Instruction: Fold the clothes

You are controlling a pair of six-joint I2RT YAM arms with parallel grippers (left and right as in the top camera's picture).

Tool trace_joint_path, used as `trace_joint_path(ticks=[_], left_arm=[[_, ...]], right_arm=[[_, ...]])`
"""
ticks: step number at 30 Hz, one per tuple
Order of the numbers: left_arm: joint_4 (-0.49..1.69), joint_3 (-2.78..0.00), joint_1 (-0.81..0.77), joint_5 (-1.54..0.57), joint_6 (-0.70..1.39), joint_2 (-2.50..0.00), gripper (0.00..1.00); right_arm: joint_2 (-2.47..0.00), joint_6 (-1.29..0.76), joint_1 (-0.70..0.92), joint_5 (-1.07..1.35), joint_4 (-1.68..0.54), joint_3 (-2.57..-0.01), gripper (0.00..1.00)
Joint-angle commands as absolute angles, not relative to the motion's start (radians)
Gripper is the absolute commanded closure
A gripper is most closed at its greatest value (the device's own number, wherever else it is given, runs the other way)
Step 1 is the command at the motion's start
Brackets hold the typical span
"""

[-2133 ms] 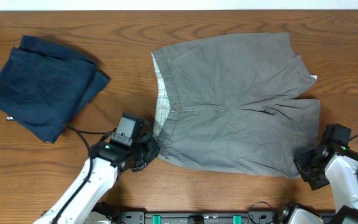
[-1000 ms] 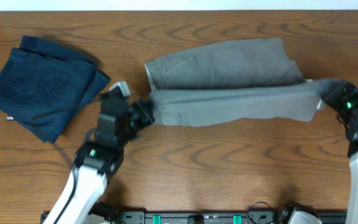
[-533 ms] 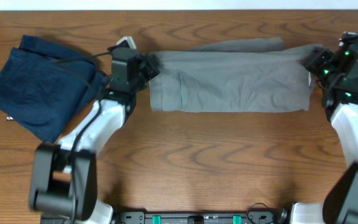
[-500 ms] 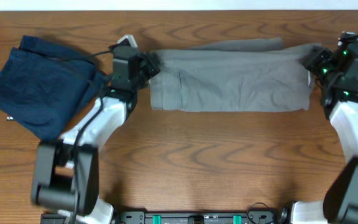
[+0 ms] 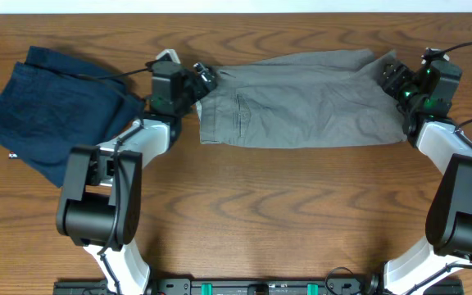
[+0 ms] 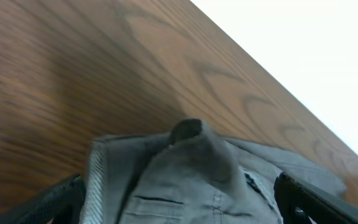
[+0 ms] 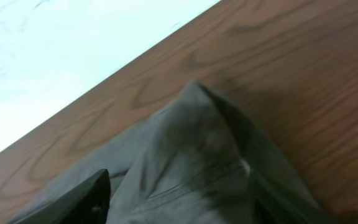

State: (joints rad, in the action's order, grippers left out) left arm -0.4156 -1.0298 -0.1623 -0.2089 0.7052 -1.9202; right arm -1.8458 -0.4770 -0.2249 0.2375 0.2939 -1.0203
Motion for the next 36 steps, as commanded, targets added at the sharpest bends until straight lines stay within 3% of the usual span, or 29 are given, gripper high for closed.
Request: trace_joint_path(ticks=[1,7,14,15,17,23,26,30,35,36], left_arm=[[-0.38,-1.052,-0.123,-0.318,0.689,-1.89,0.02],[-0.122,-1.051,-0.126,-0.34,0.688,-1.891,0.02],[0.004,-1.051,-0.181,-0.358,0.687,-1.891,0.01],[0.019,-1.051,-0.191,-0.358,0.68,-1.891,0.04],[0.06,-1.051,-0.212,-0.358,0.664,-1.891,0.18],[0.26,-1.042,-0.273,-0.355,0.619,-1.891,0.74],[0.364,-1.042,-0.287,-0.355,0.609,-1.891,0.94],[0.592,-1.042,-0.292,-0.392,0.607,-1.89,0.94],[0.812,-1.042,-0.29,-0.434,0.489,-1.88,0.93],[0.82,-1.042,-0.289,-0.434,0.475,-1.876,0.89]], right_arm=[[-1.8,-0.439,-0.212,0.332,0.251,-1.034,0.37],[-1.807,-0.338,-0.194,0.277,-0.029,-1.034,0.39],[-1.859,-0.267,-0.184,0.126,-0.244,-1.033,0.35],[-1.86,-0.267,-0.184,0.118,-0.262,-1.033,0.35],[-1.859,-0.267,-0.185,0.098,-0.313,-1.033,0.35],[-1.859,-0.312,-0.191,-0.042,-0.527,-1.033,0.42],[-1.859,-0.371,-0.192,-0.132,-0.614,-1.033,0.42],[-1.858,-0.412,-0.205,-0.193,-0.728,-1.033,0.47],[-1.856,-0.475,-0.249,-0.194,-0.822,-1.033,0.46],[-1.855,-0.469,-0.254,-0.177,-0.818,-1.033,0.44]])
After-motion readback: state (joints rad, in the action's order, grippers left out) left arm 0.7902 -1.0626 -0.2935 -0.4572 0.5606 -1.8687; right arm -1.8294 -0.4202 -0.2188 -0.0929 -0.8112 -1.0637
